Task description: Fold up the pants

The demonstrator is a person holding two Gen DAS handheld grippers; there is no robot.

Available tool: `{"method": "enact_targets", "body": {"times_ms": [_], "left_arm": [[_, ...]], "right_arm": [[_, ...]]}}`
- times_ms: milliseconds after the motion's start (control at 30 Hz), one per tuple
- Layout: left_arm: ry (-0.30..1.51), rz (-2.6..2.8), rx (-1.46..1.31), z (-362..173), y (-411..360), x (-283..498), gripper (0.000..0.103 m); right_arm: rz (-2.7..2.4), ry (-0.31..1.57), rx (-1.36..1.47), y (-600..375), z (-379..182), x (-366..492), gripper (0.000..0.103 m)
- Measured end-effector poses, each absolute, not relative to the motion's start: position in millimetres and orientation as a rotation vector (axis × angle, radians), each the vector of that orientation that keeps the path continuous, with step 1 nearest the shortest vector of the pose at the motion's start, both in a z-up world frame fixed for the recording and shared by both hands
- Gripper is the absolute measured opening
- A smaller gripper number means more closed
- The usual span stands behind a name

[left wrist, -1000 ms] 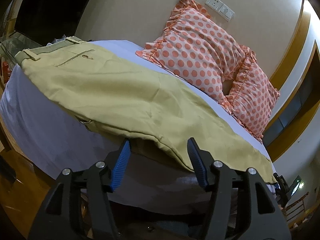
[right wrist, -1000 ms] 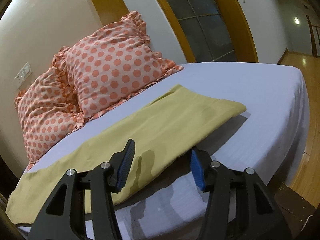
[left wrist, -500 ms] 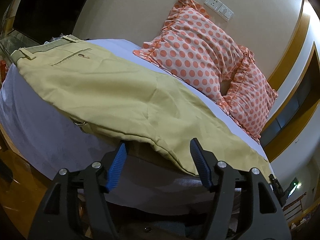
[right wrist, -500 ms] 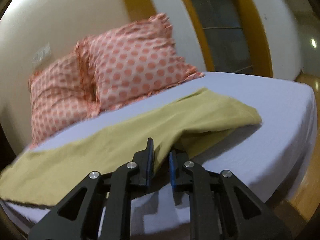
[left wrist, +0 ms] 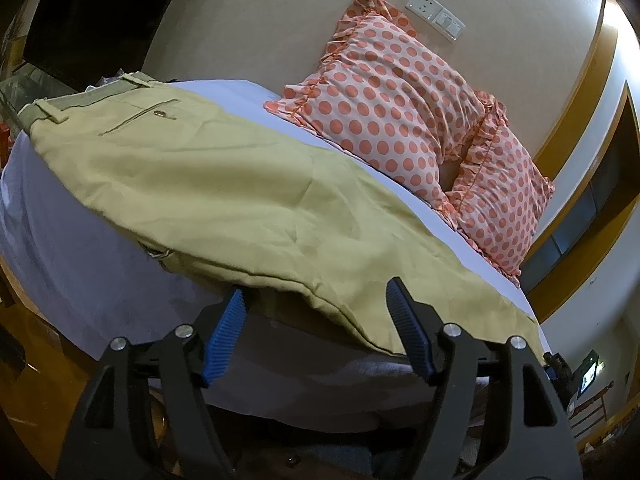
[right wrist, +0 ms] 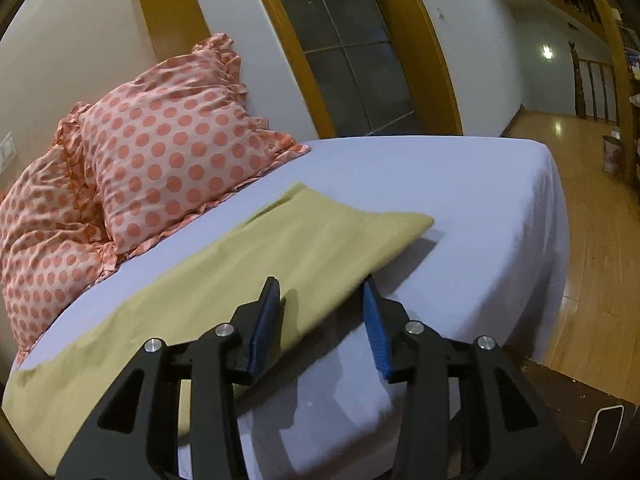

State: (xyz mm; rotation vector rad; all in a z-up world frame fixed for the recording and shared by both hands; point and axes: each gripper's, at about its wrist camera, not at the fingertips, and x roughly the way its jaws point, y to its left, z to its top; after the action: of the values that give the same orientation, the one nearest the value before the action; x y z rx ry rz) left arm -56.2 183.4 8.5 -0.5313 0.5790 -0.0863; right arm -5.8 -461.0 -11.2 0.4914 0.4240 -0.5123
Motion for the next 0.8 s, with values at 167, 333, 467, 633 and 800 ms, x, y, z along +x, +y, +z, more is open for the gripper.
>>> {"method": "enact_targets", "body": {"times_ms": [167, 333, 467, 633, 800], "left_arm": [[0.575, -0.087, -0.543, 9, 183, -55, 0.071], [0.576, -0.094, -0.545, 8, 184, -56, 0.071], [0.566, -0.106, -0.571, 7, 187, -56, 0.071], [0.564, -0.112, -0.572, 8, 188, -58, 0.071], [0.563, -0.112, -0.576, 8, 188, -59, 0.071]], "right_arm": [[-0.351, 0.42, 0.475, -445, -13, 6, 0.024], [-0.338, 0.413, 0.483, -439, -15, 11, 0.015], [-0.263, 0.408, 0.605, -453, -18, 12, 0.003], [-0.324, 0.425, 0.603, -454, -11, 11, 0.003], [-0.542, 0.383, 0.516, -459, 0, -3, 0.071]]}}
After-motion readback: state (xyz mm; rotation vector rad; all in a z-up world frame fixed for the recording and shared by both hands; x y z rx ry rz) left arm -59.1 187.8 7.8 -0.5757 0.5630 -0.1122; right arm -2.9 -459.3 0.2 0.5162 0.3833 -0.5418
